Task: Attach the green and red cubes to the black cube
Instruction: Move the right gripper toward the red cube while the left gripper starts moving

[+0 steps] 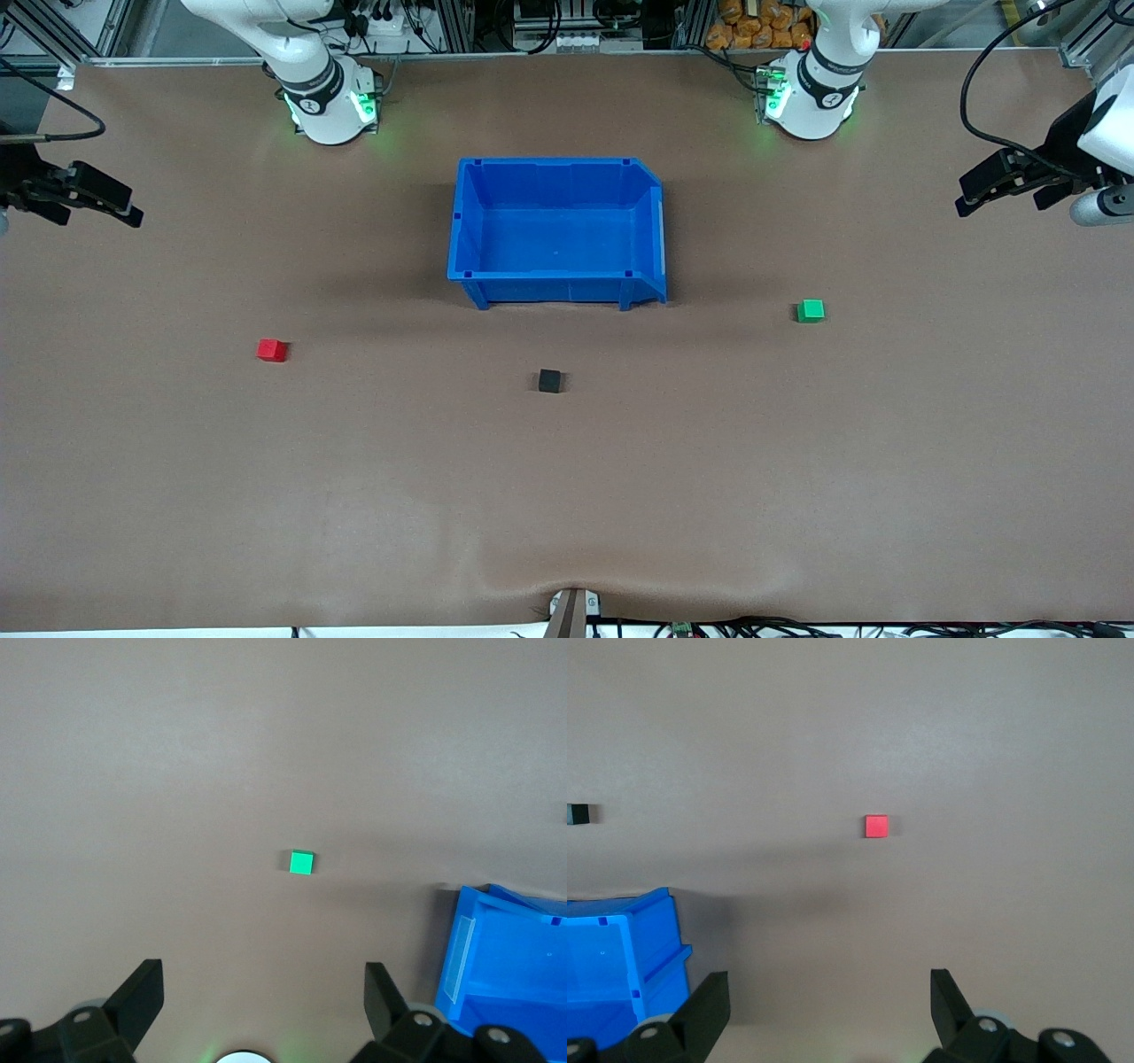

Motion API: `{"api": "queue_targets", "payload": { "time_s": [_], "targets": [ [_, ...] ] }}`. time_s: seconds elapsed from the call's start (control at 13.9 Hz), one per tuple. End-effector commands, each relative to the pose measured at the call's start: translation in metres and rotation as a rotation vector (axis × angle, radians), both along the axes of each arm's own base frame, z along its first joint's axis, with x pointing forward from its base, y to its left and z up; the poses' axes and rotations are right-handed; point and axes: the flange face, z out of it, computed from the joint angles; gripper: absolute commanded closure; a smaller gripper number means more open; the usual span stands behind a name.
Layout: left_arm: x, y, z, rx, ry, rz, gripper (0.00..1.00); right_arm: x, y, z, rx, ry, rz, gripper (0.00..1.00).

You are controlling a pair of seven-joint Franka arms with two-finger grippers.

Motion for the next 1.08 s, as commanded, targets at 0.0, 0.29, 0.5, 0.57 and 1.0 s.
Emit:
{"api": "queue_targets", "payload": {
  "time_s": [0.0,0.29,0.5,0.57,1.0],
  "targets": [
    [0.002,-0.001,0.004,-0.008,0.006,-0.019,0.00,0.002,-0.011,0.001,-0.007,0.003,-0.034,0.00],
    [0.003,-0.001,0.002,-0.002,0.011,-0.017,0.00,0.002,0.002,-0.004,-0.008,0.027,-0.007,0.00],
    [0.004,0.002,0.001,-0.005,0.014,-0.011,0.00,0.010,0.013,-0.016,-0.009,0.047,0.014,0.00],
    [0.004,0.003,0.000,-0.005,0.017,-0.011,0.00,0.013,0.020,-0.021,-0.010,0.050,0.026,0.00],
    [0.002,0.003,-0.005,-0.003,0.037,-0.014,0.00,0.052,0.039,-0.089,-0.009,0.132,0.058,0.00]
  ]
}}
